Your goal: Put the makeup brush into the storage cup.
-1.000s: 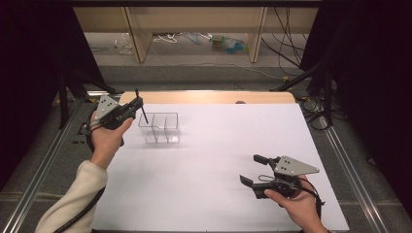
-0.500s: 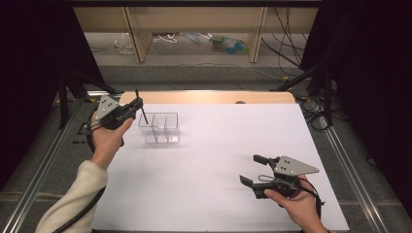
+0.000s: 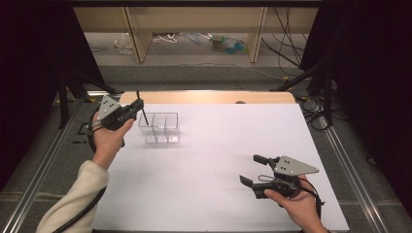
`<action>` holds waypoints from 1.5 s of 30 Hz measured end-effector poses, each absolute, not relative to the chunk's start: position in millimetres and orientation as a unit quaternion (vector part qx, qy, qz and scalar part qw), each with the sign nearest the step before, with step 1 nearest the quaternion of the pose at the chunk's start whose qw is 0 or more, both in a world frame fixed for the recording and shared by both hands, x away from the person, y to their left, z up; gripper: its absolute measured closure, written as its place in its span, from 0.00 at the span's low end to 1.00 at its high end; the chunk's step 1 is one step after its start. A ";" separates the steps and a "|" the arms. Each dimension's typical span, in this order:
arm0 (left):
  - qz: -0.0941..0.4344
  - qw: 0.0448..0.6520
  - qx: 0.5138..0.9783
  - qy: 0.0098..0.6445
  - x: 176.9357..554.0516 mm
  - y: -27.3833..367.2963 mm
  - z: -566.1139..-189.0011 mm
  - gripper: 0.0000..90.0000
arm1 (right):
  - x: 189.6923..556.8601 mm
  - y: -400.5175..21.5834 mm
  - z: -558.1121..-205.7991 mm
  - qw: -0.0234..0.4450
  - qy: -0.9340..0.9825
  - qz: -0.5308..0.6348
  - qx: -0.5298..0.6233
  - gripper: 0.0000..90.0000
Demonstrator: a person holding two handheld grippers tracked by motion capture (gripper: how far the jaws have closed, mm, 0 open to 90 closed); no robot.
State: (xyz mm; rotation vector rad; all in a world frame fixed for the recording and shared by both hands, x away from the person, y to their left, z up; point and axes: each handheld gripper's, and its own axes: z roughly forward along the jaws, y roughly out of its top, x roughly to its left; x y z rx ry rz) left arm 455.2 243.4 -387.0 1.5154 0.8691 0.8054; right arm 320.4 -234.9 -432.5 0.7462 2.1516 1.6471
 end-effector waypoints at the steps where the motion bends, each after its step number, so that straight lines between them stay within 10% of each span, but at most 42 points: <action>1: 0.344 0.571 0.647 0.370 455.4 243.7 -387.1 0.94 | 320.1 -235.3 -432.1 0.166 0.757 0.575 0.263 0.19; 45: 0.335 0.566 0.650 0.381 459.3 243.3 -399.4 0.95 | 319.6 -235.8 -431.9 0.165 0.761 0.569 0.264 0.19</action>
